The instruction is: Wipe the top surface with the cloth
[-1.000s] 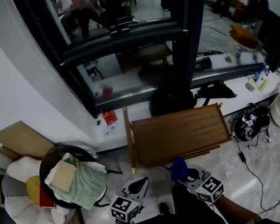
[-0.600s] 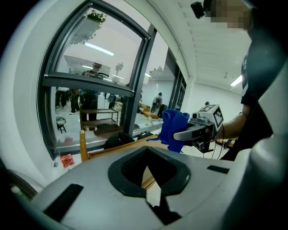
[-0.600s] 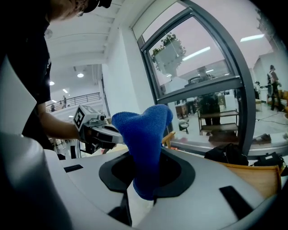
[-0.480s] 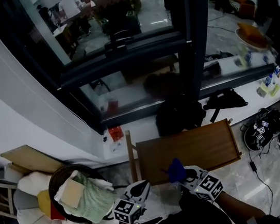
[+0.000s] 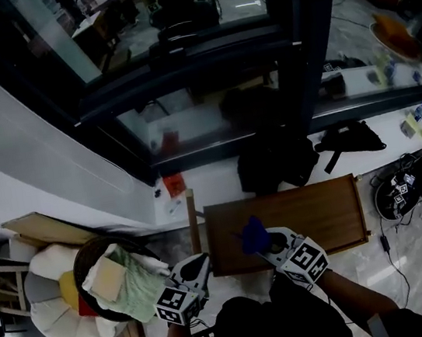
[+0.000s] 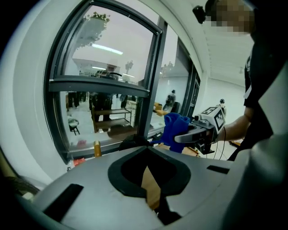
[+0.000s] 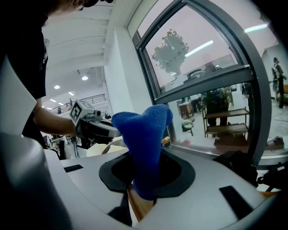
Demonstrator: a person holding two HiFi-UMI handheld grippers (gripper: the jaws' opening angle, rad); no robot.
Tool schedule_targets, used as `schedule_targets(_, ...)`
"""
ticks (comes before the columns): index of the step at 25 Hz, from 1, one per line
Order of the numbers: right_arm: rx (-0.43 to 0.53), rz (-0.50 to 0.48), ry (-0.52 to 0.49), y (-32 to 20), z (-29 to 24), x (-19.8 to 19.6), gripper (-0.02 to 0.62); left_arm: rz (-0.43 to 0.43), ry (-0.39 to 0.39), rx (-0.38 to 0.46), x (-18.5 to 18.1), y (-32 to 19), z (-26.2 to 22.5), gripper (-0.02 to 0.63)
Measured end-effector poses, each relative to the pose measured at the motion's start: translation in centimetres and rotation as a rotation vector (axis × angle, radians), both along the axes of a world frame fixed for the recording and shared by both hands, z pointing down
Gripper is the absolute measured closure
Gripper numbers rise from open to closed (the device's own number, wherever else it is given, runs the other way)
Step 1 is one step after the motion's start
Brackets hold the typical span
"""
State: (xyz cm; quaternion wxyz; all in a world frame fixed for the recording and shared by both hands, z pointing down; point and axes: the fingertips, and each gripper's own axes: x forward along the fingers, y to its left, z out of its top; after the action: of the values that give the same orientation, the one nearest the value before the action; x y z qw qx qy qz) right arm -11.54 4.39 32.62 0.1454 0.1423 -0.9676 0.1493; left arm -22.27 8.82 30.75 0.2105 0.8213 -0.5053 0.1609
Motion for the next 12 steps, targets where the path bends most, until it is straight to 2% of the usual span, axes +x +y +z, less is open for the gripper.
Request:
schedule_targets(7,-0.010,0.043,0.068,-3.7,2.6,-3.0,0.503,0.013,-0.029,-0.019,-2.3,-3.0,1.3,0.595)
schedule_targets(12,-0.004,0.070,0.154,-6.4,5.6,-6.3,0.503,0.031,0.004,-0.033,-4.6,-5.4,3.1,0.595)
